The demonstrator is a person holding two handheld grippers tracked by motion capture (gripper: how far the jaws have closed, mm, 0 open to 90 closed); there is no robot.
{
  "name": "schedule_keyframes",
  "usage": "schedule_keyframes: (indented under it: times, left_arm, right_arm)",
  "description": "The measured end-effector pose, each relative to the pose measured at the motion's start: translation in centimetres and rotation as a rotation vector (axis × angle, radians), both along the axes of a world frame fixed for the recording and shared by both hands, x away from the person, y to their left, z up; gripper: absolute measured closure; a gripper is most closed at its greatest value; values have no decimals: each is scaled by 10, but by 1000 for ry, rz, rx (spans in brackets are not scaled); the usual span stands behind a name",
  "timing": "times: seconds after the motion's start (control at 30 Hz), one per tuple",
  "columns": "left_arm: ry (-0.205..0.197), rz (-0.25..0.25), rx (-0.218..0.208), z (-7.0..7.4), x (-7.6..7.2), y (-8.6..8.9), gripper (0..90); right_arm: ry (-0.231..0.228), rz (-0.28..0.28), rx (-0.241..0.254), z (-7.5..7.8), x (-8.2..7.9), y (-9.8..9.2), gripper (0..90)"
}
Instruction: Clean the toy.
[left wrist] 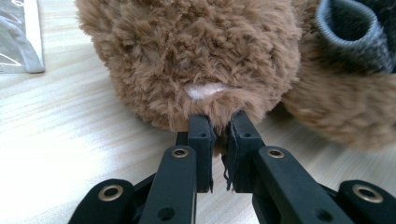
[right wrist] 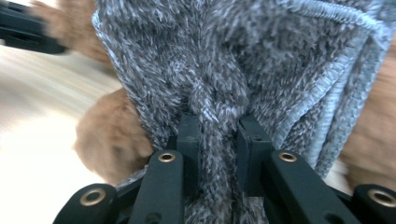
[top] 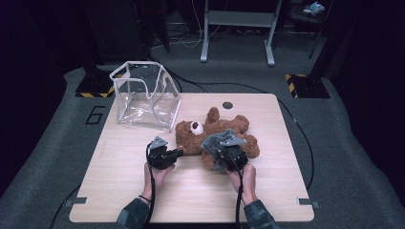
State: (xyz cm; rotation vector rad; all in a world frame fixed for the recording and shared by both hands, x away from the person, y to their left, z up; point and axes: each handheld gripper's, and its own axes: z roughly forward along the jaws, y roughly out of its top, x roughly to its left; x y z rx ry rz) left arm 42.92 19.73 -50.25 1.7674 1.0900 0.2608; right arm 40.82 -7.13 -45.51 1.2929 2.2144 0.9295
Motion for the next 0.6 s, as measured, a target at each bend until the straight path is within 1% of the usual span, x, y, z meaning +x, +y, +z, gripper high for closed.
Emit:
schedule_keyframes:
  times: [0.03, 0.1, 0.13, 0.17, 0.2, 0.23, 0.3, 0.4, 0.5, 0.53, 0.57, 0.6]
  left_arm:
    - [-1, -2, -1, 0, 0, 0, 821]
    - [2, -1, -6, -1, 1, 1, 820]
    - [1, 0, -6, -1, 1, 1, 821]
    - [-1, -1, -7, -2, 1, 2, 821]
    - [-3, -1, -6, -2, 2, 3, 820]
    - [-3, 1, -7, -2, 2, 3, 820]
    - [-5, -1, -6, -2, 2, 3, 820]
    - [-6, -3, -6, -2, 2, 3, 820]
    - [-8, 0, -6, -2, 2, 3, 820]
    - [-8, 0, -5, -2, 2, 3, 820]
    - [-10, -7, 3, -1, 3, 3, 820]
    - [-8, 0, -9, -1, 3, 2, 820]
  right_arm:
    - [-3, 12, -7, -1, 1, 5, 744]
    - [10, 39, 3, -1, 2, 14, 745]
    - [6, 49, -10, -1, 3, 18, 744]
    - [5, 48, -18, 0, 3, 19, 744]
    - [-3, 50, -16, 2, 3, 18, 744]
    - [-5, 39, -9, 5, 2, 17, 744]
    - [-37, 25, 16, 15, 0, 9, 744]
    - [-84, 31, 42, 37, -2, 2, 744]
    - [-125, 46, 56, 59, -4, 7, 744]
    - [-132, 58, 62, 67, -5, 12, 744]
    - [-134, 80, 64, 71, -4, 18, 744]
    - [-126, 100, 62, 73, -4, 25, 744]
